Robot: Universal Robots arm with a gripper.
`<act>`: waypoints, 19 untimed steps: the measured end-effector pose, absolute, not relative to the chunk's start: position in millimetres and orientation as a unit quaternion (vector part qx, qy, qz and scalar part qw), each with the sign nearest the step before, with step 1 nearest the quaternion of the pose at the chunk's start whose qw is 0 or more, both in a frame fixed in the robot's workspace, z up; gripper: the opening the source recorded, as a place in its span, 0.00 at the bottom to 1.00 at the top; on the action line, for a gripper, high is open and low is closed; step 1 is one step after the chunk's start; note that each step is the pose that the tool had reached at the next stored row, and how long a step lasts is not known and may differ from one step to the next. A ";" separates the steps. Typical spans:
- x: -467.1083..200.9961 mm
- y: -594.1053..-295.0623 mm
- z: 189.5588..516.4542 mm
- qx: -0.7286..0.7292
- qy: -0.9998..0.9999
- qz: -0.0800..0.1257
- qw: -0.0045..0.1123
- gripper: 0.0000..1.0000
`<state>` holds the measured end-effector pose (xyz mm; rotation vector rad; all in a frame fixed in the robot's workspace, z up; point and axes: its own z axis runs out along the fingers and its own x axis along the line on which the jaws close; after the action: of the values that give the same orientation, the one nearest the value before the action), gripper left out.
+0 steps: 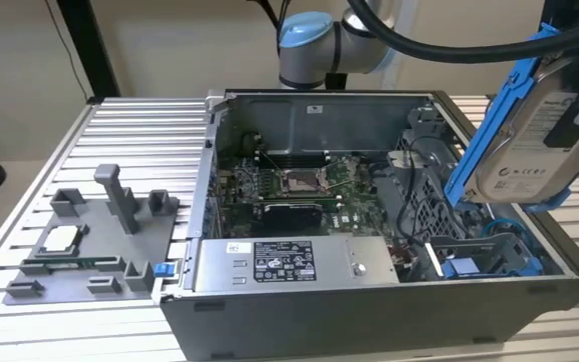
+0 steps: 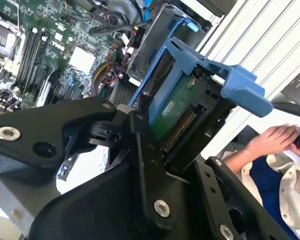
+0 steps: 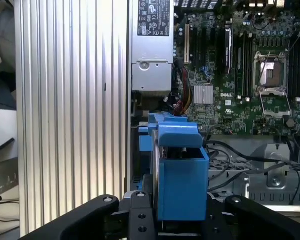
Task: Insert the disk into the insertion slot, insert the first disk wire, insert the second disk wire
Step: 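Insert the disk into the insertion slot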
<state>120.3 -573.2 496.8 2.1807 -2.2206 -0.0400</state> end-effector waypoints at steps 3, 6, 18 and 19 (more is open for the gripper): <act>121.3 -573.3 495.0 0.701 -0.713 -0.013 0.015 0.00; 121.7 -573.3 493.6 0.700 -0.713 -0.013 0.014 0.00; 123.0 -573.9 489.1 0.701 -0.713 -0.013 0.014 0.00; 123.0 -573.9 488.6 0.701 -0.713 -0.013 0.014 0.00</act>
<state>123.0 -573.9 488.6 2.1808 -2.2209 -0.0394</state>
